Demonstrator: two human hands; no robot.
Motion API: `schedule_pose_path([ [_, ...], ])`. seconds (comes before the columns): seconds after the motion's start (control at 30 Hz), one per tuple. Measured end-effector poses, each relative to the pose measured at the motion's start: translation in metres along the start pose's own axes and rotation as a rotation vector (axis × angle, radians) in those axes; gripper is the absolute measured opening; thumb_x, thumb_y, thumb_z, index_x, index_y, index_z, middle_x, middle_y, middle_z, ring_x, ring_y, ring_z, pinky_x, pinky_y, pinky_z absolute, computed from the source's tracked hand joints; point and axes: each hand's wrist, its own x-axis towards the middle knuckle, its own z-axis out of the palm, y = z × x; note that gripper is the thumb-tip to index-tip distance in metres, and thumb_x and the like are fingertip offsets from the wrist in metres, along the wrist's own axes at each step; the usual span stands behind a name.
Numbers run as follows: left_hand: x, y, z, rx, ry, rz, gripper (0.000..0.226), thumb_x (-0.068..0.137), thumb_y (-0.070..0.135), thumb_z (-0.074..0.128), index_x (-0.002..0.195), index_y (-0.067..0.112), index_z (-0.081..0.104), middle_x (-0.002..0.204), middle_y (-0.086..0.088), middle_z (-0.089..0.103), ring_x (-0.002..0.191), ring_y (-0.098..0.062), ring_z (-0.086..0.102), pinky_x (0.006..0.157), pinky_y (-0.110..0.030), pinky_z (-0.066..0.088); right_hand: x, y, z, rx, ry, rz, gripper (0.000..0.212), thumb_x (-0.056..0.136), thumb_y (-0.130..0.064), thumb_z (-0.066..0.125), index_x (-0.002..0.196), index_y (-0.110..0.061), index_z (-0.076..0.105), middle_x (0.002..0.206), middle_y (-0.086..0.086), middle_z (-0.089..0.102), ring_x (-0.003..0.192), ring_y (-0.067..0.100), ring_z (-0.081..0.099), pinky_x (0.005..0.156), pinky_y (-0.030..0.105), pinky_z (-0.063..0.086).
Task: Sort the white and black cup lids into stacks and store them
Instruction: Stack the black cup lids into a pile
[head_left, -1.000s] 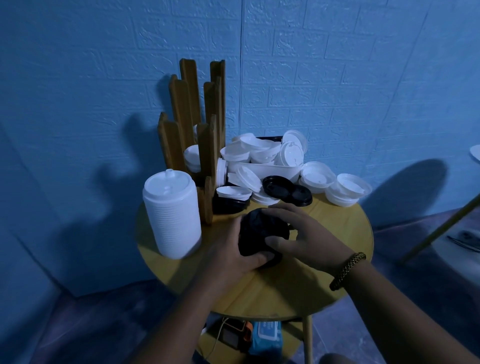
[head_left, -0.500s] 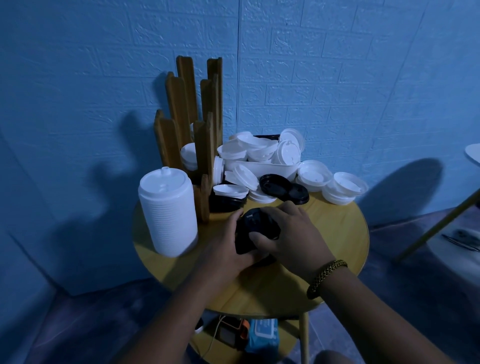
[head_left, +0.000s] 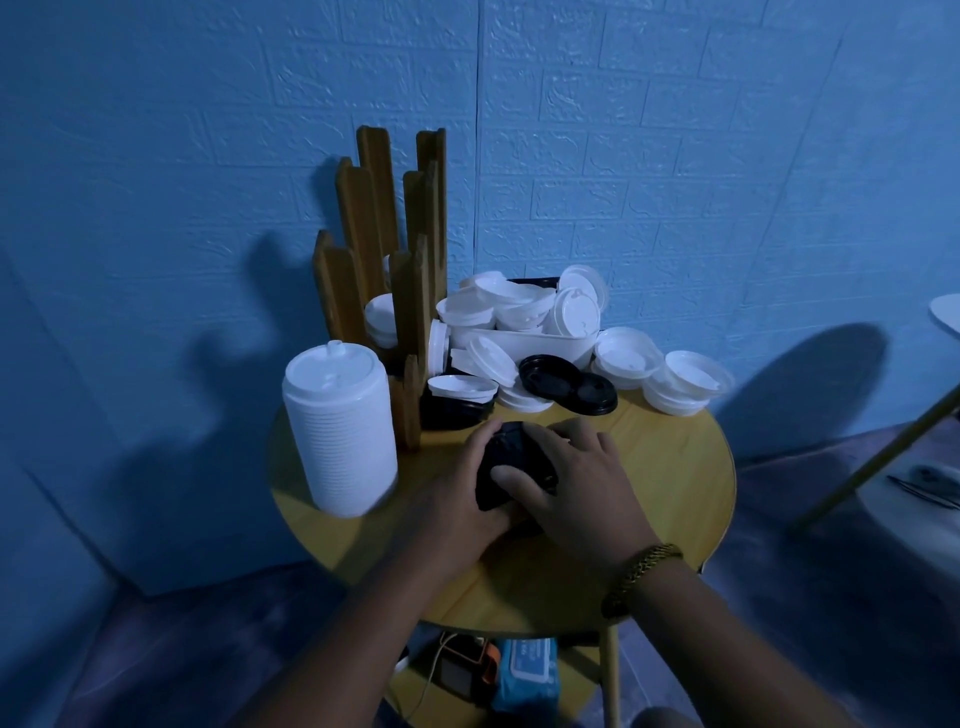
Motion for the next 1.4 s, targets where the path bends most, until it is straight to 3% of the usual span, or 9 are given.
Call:
schedule_pose_path([
  [0.13,0.000,-0.001,0.000,-0.087,0.030,0.002,0.087,0.082,0.059,0.075,0.150,0.060,0.020,0.152,0.018,0.043,0.135,-0.011,0.046,0.105,-0.038,0.047,0.009,0.018,-0.020,0.577,-0.071,0.086,0.044,0.098,-0.054,0.040,0.127,-0.028,0.060,0.120,-0.008,0.052,0.115,0.011,0.051,0.093,0.022,0.042],
  [0.47,0.003,-0.012,0.001,-0.152,0.064,-0.004,0.096,0.079,0.059,0.079,0.149,0.064,0.013,0.150,0.029,0.035,0.136,-0.001,0.034,0.106,-0.037,0.037,0.098,0.088,0.015,-0.282,-0.229,-0.006,0.040,0.104,-0.033,0.043,0.143,-0.038,0.047,0.165,-0.010,0.015,0.152,0.023,0.005,0.118,0.051,0.016],
  [0.6,0.004,-0.016,0.000,-0.153,0.058,-0.002,0.090,0.077,0.062,0.080,0.147,0.063,0.023,0.133,0.043,0.038,0.134,0.003,0.037,0.105,-0.033,0.038,0.105,0.090,0.016,-0.313,-0.215,-0.045,0.041,0.104,-0.032,0.043,0.144,-0.035,0.047,0.159,-0.010,0.030,0.149,0.021,0.017,0.117,0.047,0.018],
  [0.73,0.006,-0.018,0.003,-0.161,0.060,0.013,0.086,0.077,0.060,0.081,0.144,0.064,0.028,0.131,0.048,0.038,0.124,0.018,0.037,0.101,-0.027,0.037,0.086,0.087,0.000,0.085,0.147,-0.113,0.025,0.093,-0.019,0.066,0.117,-0.022,0.069,0.121,-0.001,0.066,0.113,0.017,0.057,0.096,0.041,0.048],
  [0.8,0.007,-0.018,0.004,-0.165,0.063,0.020,0.083,0.077,0.059,0.081,0.140,0.067,0.029,0.128,0.050,0.039,0.119,0.027,0.034,0.096,-0.021,0.037,0.070,0.083,-0.012,0.524,0.236,0.065,0.018,0.089,-0.008,0.070,0.103,-0.019,0.068,0.102,0.001,0.069,0.092,0.013,0.064,0.085,0.030,0.054],
  [0.9,0.006,-0.018,0.004,-0.161,0.084,0.022,0.083,0.076,0.059,0.082,0.139,0.067,0.029,0.127,0.049,0.039,0.120,0.021,0.039,0.093,-0.020,0.036,0.048,0.081,-0.029,1.104,0.180,0.376,0.012,0.092,0.000,0.063,0.099,-0.010,0.060,0.102,0.015,0.067,0.090,0.025,0.065,0.085,0.045,0.054],
  [1.1,0.006,-0.018,0.003,-0.156,0.102,0.018,0.090,0.073,0.062,0.082,0.146,0.060,0.029,0.141,0.029,0.042,0.132,-0.001,0.041,0.102,-0.033,0.039,0.028,0.105,-0.038,0.154,-0.094,0.444,0.031,0.099,-0.031,0.057,0.127,-0.018,0.060,0.122,0.004,0.060,0.098,0.013,0.054,0.065,0.018,0.041],
  [1.3,0.006,-0.018,0.002,-0.169,0.098,0.012,0.094,0.064,0.075,0.078,0.143,0.064,0.029,0.145,0.025,0.044,0.134,-0.005,0.043,0.109,-0.045,0.043,0.017,0.103,-0.040,-0.004,-0.295,0.193,0.078,0.084,-0.050,0.073,0.148,-0.021,0.040,0.152,0.000,0.037,0.136,0.018,0.038,0.111,0.033,0.036],
  [1.4,0.007,-0.018,0.002,-0.172,0.087,0.011,0.095,0.063,0.075,0.078,0.144,0.063,0.029,0.145,0.025,0.045,0.135,-0.005,0.043,0.110,-0.046,0.043,0.015,0.099,-0.035,-0.029,-0.343,0.158,0.085,0.080,-0.048,0.077,0.150,-0.023,0.035,0.151,-0.002,0.039,0.132,0.015,0.041,0.111,0.031,0.037],
])
